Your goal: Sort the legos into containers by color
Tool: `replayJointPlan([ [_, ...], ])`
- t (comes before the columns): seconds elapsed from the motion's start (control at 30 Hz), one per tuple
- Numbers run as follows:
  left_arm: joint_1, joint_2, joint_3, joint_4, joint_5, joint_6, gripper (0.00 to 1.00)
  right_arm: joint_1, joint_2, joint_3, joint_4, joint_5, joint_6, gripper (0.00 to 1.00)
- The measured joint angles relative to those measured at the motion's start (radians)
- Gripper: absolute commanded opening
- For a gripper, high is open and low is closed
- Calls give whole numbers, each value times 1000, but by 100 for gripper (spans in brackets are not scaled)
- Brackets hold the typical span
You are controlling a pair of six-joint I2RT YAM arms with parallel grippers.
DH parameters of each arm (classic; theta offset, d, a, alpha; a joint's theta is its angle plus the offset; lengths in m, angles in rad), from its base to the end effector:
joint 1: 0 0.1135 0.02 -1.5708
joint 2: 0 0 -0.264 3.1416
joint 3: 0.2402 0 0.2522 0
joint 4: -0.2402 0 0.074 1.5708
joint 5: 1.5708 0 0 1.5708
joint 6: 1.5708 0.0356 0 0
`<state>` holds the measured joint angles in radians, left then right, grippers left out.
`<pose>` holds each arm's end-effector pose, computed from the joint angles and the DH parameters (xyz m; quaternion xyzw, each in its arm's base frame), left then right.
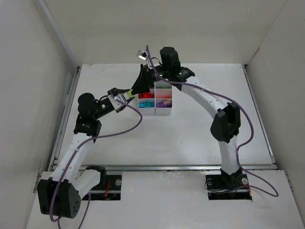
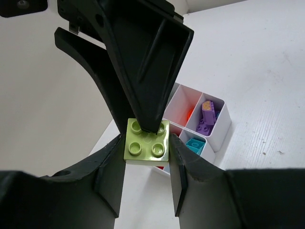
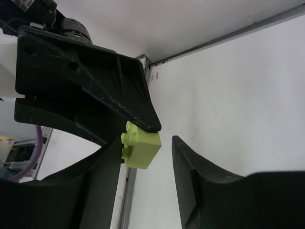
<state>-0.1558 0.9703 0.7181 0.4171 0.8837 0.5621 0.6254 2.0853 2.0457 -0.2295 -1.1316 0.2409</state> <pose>0.2114 -0.0611 0.3441 0.5107 0.4325 -0.1316 0.7313 0.3727 0.3089 0.3699 -0.4471 0.5972 0.6018 0.2852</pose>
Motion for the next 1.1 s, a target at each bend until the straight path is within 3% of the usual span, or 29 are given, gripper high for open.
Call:
replayJointPlan([
  [0.1, 0, 0, 0, -6, -3, 1, 0, 2, 8, 5, 2, -13, 13, 34],
  [0.13, 0, 0, -2, -9, -2, 3, 0, 3, 10, 6, 2, -11, 16, 21],
  [0.23, 0, -3, -5, -11, -1, 14, 3, 2, 13, 14, 0, -11, 29, 17],
  [0.27, 0, -4, -5, -11, -2, 15, 14, 3, 14, 16, 2, -12, 29, 13],
  [0.3, 1, -4, -5, -11, -2, 15, 37, 3, 15, 17, 3, -11, 29, 6],
  [0.33, 0, -4, -5, -11, -5, 16, 50, 3, 16, 18, 2, -13, 28, 1],
  [0.37, 0, -4, -5, -10, -6, 16, 54, 3, 16, 18, 2, -9, 26, 0],
  [0.47, 0, -4, -5, -11, -8, 6, 50, 5, 17, 18, 3, 16, 12, 0],
  [0.6, 0, -4, -5, -13, -13, 2, 65, 4, 17, 18, 3, 36, -9, 0],
  [0.7, 0, -4, -5, -14, -27, -1, 84, 1, 17, 18, 3, 53, -26, 0],
  [0.73, 0, -4, -5, -14, -34, -4, 100, -2, 17, 18, 4, 67, -35, 0],
  [0.83, 0, -4, -5, -16, -67, -20, 100, -9, 10, -7, 14, 183, -112, 0],
  [1.0, 0, -2, -5, -18, -156, -93, 100, -11, -7, -86, 12, 603, -350, 0],
  [1.1, 0, 8, -7, -18, -210, -164, 100, -14, 3, -84, 14, 754, -504, 0],
])
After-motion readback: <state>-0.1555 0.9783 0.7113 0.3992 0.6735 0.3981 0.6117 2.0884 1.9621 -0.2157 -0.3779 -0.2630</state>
